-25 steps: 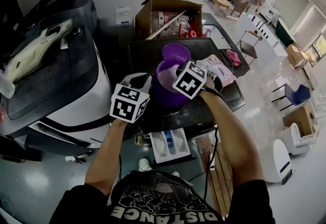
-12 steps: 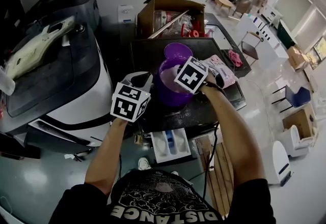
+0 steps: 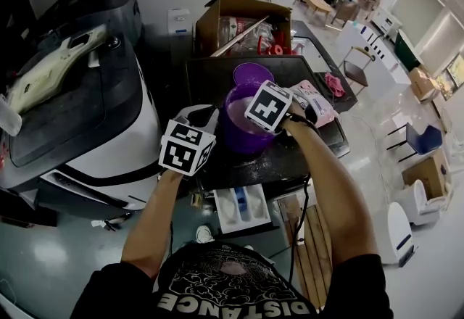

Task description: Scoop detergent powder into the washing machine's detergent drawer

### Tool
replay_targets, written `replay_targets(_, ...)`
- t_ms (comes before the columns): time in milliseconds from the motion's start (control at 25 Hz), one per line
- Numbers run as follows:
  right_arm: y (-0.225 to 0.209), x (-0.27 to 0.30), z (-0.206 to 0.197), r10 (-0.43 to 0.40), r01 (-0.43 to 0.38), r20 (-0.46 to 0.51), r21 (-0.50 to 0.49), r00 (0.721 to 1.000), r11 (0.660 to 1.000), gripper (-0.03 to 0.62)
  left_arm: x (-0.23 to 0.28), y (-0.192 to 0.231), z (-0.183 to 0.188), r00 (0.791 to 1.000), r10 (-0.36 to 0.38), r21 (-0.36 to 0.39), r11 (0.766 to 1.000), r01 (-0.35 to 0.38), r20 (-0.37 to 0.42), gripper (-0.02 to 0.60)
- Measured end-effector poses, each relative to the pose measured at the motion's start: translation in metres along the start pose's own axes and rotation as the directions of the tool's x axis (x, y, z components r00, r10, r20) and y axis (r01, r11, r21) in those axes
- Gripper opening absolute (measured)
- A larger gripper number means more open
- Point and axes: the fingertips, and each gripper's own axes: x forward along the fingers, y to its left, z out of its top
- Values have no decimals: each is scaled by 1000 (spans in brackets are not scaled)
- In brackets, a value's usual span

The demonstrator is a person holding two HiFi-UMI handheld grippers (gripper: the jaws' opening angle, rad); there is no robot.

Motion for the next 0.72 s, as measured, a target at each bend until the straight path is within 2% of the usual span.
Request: replay_targets(720, 19, 7, 4, 84, -84, -1, 59, 996, 995, 35, -8, -2, -6, 1000, 14, -3, 1000, -14, -8, 5)
